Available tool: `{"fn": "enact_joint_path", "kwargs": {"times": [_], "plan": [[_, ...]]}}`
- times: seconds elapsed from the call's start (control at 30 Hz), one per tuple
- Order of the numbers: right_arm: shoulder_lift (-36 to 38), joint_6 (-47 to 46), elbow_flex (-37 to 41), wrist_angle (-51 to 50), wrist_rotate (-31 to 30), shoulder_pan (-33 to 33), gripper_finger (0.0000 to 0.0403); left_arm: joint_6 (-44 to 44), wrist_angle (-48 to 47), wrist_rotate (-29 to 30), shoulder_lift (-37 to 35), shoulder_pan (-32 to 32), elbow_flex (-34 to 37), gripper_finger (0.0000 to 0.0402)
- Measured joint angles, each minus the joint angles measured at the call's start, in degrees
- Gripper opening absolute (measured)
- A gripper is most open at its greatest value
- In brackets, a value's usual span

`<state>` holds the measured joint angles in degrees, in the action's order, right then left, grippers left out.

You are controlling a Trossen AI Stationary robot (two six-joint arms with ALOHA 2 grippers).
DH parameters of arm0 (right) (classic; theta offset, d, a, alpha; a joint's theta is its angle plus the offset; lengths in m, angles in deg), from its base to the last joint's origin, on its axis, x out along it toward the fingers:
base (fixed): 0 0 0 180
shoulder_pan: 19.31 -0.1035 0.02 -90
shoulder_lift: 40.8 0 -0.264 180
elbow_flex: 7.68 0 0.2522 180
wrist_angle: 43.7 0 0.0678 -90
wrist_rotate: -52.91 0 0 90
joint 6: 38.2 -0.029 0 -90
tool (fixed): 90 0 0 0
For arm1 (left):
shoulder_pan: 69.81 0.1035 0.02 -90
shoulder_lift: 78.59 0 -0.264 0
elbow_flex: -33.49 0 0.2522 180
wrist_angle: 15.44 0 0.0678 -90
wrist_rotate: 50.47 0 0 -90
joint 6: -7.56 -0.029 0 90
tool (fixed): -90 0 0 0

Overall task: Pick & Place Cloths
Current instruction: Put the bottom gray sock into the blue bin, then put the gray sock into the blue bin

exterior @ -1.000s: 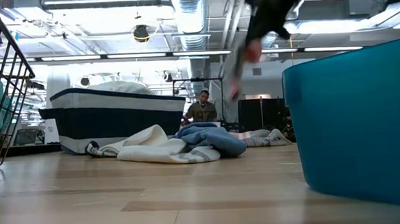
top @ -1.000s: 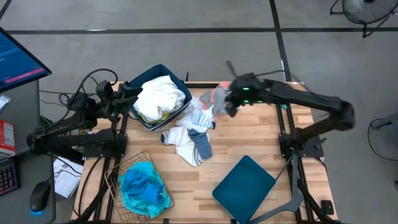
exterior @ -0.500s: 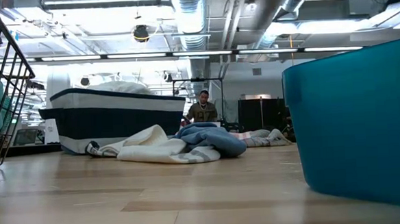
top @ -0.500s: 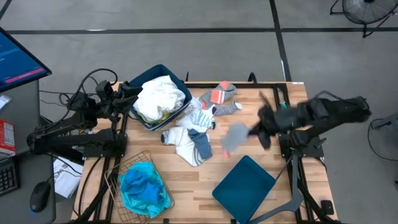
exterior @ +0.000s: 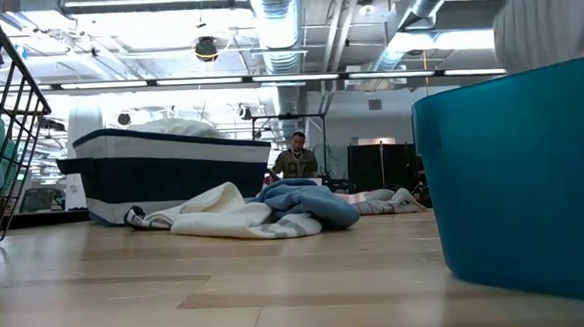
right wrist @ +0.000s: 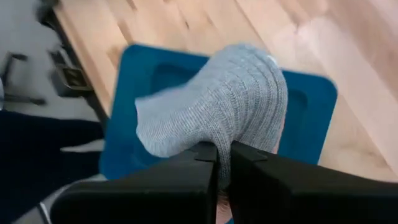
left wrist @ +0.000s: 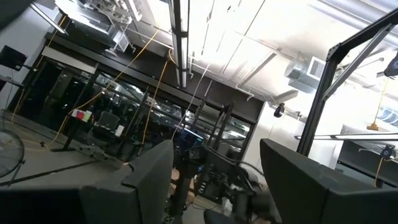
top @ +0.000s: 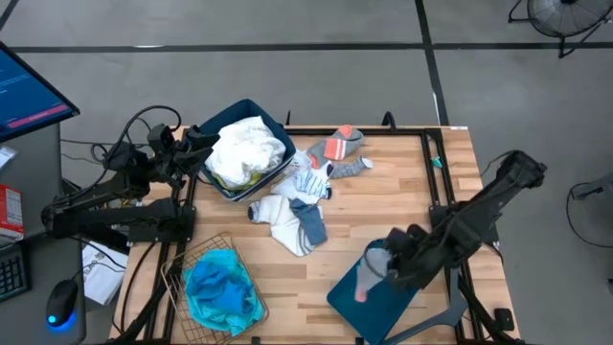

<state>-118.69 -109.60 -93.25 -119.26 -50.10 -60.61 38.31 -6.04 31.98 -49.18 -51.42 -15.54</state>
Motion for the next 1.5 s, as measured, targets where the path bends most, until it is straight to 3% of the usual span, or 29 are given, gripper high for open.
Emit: {"fn": "enact_joint_path", "kwargs": {"times": [0.2, 0.33, 0.57, 0.8, 0.9, 1.13, 1.33, 1.5], "plan": [[-6.7, 2.8, 0.0, 0.7, 4.0, 0.0, 0.001, 0.0, 0.0, 0.0, 0.0, 0.0, 0.0, 0.0225], [-9.9, 2.5, 0.0, 0.5, 4.4, -0.4, 0.0043, 0.0, 0.0, 0.0, 0.0, 0.0, 0.0, 0.0225], [-11.1, 2.8, 0.0, 0.5, 10.1, 0.1, 0.0173, 0.2, 0.0, -0.2, 0.0, 0.0, 0.0, 0.0225], [-5.1, 4.9, 0.0, 0.5, 10.4, 4.4, 0.0314, 0.2, 0.0, -0.9, 0.0, 0.0, 0.0, 0.0225], [-1.8, 7.8, 0.0, 0.4, 8.2, 8.7, 0.0339, 0.2, 0.0, -1.9, 0.0, 0.0, 0.0, 0.0225], [1.6, 17.9, 0.0, 1.0, -7.1, 26.0, 0.0338, 0.1, 0.0, -3.5, 0.0, 0.0, 0.0, 0.0225], [-0.8, 22.5, 0.0, 2.7, -8.0, 46.4, 0.0331, 0.2, -0.2, -4.5, 0.0, 0.0, 0.0, 0.0225], [-5.3, 24.5, 0.0, 8.5, -5.9, 58.6, 0.0334, 0.2, -0.2, -6.9, 0.0, 0.0, 0.0, 0.0225]]}}
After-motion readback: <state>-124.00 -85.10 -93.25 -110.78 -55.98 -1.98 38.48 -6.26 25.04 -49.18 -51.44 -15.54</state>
